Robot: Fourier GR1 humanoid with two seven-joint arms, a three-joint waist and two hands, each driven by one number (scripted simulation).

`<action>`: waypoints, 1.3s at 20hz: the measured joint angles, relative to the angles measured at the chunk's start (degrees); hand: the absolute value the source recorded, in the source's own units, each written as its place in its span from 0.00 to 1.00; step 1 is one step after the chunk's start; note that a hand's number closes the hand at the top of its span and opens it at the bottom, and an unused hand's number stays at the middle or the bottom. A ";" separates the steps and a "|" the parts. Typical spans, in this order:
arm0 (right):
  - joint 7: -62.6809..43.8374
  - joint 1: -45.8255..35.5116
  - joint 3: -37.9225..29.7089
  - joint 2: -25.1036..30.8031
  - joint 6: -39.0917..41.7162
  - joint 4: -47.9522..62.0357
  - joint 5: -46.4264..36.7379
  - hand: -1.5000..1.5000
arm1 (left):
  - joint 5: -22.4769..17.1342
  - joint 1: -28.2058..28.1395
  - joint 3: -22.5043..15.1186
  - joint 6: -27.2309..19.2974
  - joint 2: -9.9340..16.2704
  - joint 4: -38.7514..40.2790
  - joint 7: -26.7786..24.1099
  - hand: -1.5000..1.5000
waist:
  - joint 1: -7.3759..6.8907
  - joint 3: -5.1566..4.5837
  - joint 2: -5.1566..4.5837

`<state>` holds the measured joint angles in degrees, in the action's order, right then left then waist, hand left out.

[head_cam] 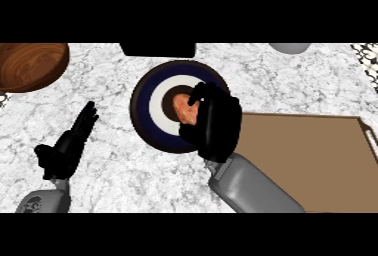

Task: Pick the sweet potato from the tray and place it in the plate

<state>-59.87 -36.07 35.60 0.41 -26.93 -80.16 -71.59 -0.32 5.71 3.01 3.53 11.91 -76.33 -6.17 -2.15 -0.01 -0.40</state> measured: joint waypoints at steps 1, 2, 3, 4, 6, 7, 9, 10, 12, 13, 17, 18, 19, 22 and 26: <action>0.12 -0.87 -0.66 0.01 -2.02 1.56 0.91 1.00 | 0.05 0.11 -0.08 0.14 0.00 0.15 -0.08 0.50 | -0.21 0.01 -0.09; 0.14 -1.97 -1.44 0.02 -3.81 2.56 1.72 1.00 | 0.01 0.42 -0.08 0.34 0.04 0.35 -0.24 0.50 | -0.45 0.02 -0.18; 0.18 -2.69 -2.29 0.03 -5.55 3.27 2.52 0.00 | -0.18 0.62 0.05 0.65 0.25 0.50 -0.12 0.50 | -0.58 0.02 -0.21; 0.23 -3.52 -3.25 0.03 -7.10 4.59 3.39 0.00 | 0.00 0.55 -0.03 0.62 0.28 0.45 -0.22 0.50 | -0.77 0.03 -0.24; 0.13 -5.16 -4.49 0.05 -9.66 7.93 4.82 0.00 | 0.02 0.55 -0.06 0.69 0.11 0.73 -0.56 0.50 | -0.91 0.02 -0.26; 0.05 -5.86 -5.08 0.06 -10.57 9.34 5.79 0.00 | 0.04 0.56 -0.07 0.64 0.00 0.76 -0.66 0.50 | -0.92 0.02 -0.26; 0.06 -7.08 -5.91 0.07 -12.89 12.23 8.08 0.00 | -0.09 1.05 0.01 0.85 0.11 0.74 -0.38 0.50 | -1.14 0.03 -0.31; 0.36 -7.67 -6.49 0.06 -13.97 13.50 9.80 0.00 | -0.09 1.24 0.09 0.85 0.11 0.96 -0.45 0.50 | -1.18 0.03 -0.35; 0.29 -8.49 -6.75 0.04 -17.21 16.15 11.93 0.00 | 0.08 1.28 -0.11 0.99 0.04 1.16 -0.62 0.50 | -1.36 0.03 -0.39; -0.01 -9.12 -6.70 0.03 -18.82 16.93 12.80 0.00 | -0.03 1.36 -0.11 1.13 0.09 0.91 -0.35 0.50 | -1.45 0.04 -0.36; -0.43 -9.45 -7.70 -0.06 -27.38 17.93 13.85 0.00 | 0.16 0.92 0.19 0.82 0.20 0.98 -0.44 0.50 | -1.11 0.06 -0.24; -0.43 -9.06 -7.95 -0.08 -29.58 17.50 13.93 0.00 | 0.02 0.75 0.25 0.94 0.25 0.72 -0.36 0.50 | -0.95 0.07 -0.16; -0.37 -8.75 -8.27 -0.09 -31.62 17.12 14.15 0.00 | -0.11 1.05 0.44 0.79 0.23 0.71 0.07 0.50 | -0.69 0.08 -0.11; 1.85 -5.69 -8.78 -0.13 -37.45 13.76 16.24 0.00 | 0.32 0.66 0.45 0.06 -0.33 1.34 -0.65 0.50 | 0.33 0.11 -0.01; 6.63 2.45 -6.12 0.39 -44.84 7.76 19.89 0.00 | -0.28 -0.41 1.13 0.53 0.14 0.82 -0.69 0.50 | 1.10 0.15 0.13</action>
<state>-53.23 -33.62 29.48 0.80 -71.77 -72.40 -51.70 -0.60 5.30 4.14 4.06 12.05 -75.51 -6.86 -1.04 0.13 -0.27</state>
